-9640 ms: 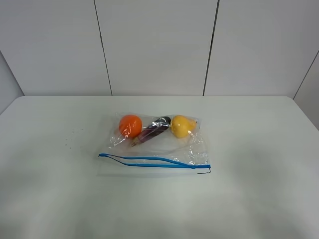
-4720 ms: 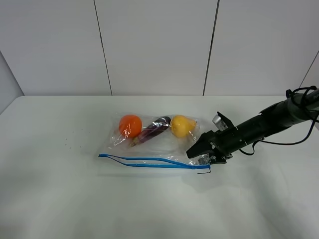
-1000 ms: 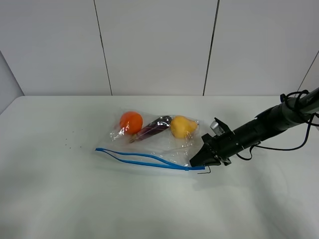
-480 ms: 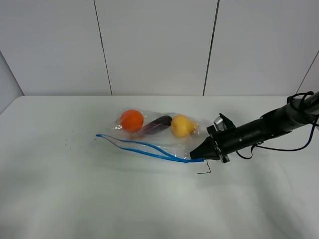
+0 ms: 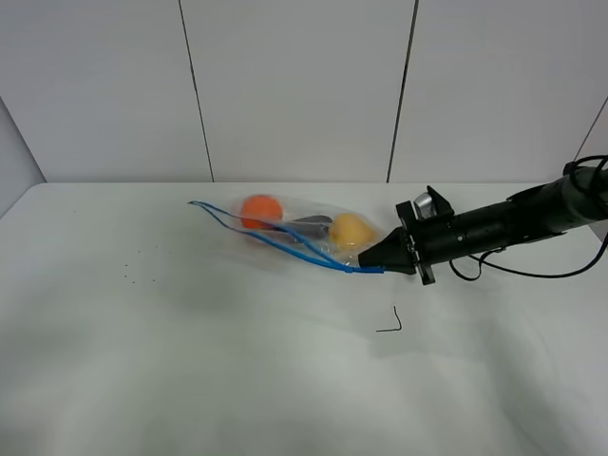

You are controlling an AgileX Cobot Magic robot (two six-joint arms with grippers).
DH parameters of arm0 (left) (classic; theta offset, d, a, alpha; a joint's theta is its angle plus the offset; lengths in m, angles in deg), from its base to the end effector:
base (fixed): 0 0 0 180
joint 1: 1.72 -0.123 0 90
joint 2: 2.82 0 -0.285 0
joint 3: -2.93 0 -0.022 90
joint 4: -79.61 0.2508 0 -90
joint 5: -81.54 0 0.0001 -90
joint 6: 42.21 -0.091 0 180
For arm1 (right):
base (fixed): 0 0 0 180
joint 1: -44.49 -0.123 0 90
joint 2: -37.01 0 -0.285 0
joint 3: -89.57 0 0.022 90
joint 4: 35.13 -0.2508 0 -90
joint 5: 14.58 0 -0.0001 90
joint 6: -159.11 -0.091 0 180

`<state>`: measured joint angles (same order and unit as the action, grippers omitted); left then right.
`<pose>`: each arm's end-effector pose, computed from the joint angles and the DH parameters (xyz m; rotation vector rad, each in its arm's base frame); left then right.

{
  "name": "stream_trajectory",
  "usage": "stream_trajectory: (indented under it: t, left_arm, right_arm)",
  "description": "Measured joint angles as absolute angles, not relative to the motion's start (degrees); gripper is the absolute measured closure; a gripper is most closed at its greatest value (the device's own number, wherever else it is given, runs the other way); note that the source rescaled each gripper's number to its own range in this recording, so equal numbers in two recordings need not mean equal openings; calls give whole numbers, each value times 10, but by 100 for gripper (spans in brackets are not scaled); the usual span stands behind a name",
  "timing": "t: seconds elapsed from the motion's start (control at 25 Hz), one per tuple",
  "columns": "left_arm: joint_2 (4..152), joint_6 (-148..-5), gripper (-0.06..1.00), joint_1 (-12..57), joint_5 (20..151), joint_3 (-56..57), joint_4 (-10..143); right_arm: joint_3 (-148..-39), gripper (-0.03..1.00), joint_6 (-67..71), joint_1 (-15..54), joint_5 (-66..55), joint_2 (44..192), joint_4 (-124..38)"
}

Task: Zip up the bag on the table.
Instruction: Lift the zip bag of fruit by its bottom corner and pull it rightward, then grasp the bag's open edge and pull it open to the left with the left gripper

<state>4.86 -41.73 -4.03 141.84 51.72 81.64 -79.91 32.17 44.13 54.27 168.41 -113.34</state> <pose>-0.0045 0.0026 0.2769 -0.0510 2.0374 0.0624 0.3665 0.0854 0.1165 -0.0027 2.5642 1.6710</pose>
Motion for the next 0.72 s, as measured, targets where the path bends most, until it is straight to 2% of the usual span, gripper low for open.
stream_trajectory:
  t: [0.72]
  left_arm:
    - [49,-417,-5,-40,1418,517,816]
  right_arm:
    - [-799,96,214,430,543,1649,-1178]
